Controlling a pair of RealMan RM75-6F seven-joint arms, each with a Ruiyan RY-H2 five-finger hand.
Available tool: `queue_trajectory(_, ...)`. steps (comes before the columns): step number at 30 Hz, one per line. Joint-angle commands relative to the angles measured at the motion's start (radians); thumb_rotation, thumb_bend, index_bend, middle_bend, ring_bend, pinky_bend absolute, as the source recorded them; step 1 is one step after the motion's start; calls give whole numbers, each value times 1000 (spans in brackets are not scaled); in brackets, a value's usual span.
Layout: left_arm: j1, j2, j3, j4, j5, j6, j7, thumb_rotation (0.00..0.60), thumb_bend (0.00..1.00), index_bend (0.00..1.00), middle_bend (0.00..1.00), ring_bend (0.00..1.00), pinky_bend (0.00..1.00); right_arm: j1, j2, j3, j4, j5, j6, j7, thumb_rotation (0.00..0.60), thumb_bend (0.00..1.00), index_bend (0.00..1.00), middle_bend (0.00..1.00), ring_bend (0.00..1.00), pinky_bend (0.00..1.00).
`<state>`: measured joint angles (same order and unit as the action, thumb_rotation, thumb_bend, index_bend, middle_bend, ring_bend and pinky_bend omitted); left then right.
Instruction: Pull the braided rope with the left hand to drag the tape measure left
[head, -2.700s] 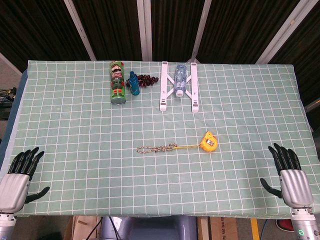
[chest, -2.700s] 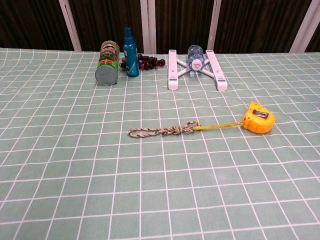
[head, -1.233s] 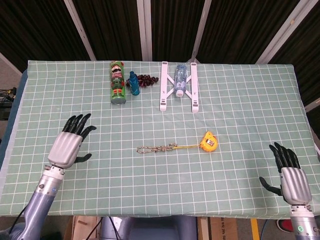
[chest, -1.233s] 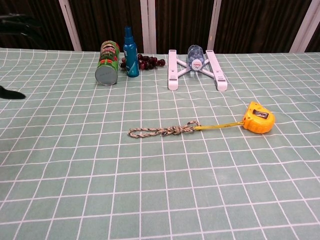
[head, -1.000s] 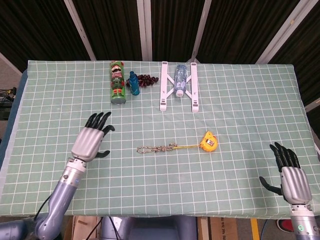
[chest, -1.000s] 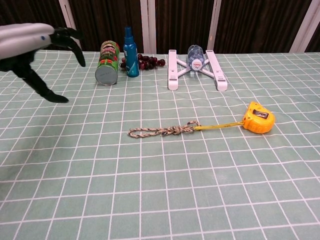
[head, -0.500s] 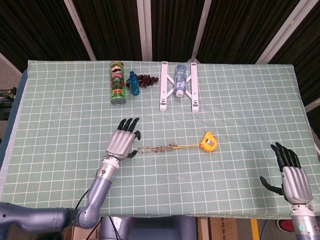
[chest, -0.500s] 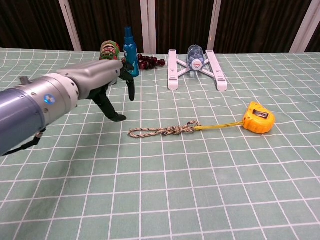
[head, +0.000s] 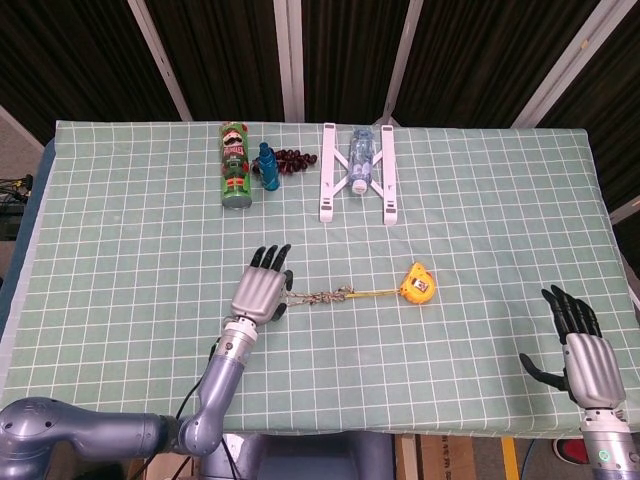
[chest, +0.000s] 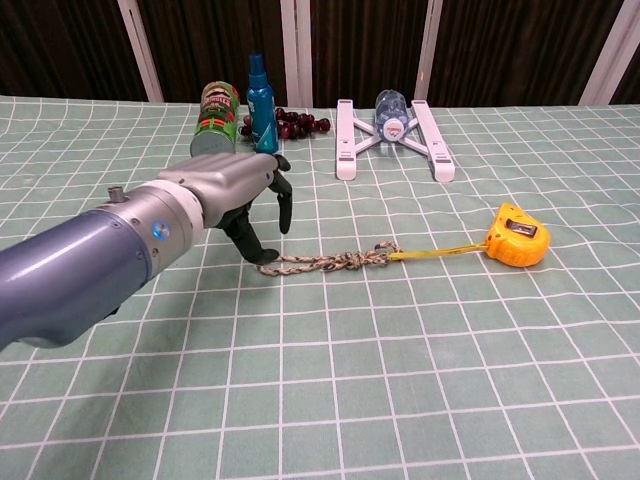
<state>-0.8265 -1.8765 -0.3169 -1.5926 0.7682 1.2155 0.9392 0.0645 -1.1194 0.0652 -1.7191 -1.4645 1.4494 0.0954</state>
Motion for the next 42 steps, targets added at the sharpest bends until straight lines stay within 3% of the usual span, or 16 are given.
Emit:
queue_trajectory(1,-10,-13,6,18,-9,3,5,600,408,484,12,0,0,0,0,0,0,0,0,2,600,269,0,0,0,0)
queue_trajectory(21,-49,-101,19,147,-43,-22,-31,600,433,508,20,0,0,0,7,1,-7,13,-10,13,600,269,0,0,0,0)
queue_trajectory(42,-49,-116,30,180,-33,-25,-65,600,493,525,27,0,0,0,8,-1,-10,12,-12,12,600,269,0,0,0,0)
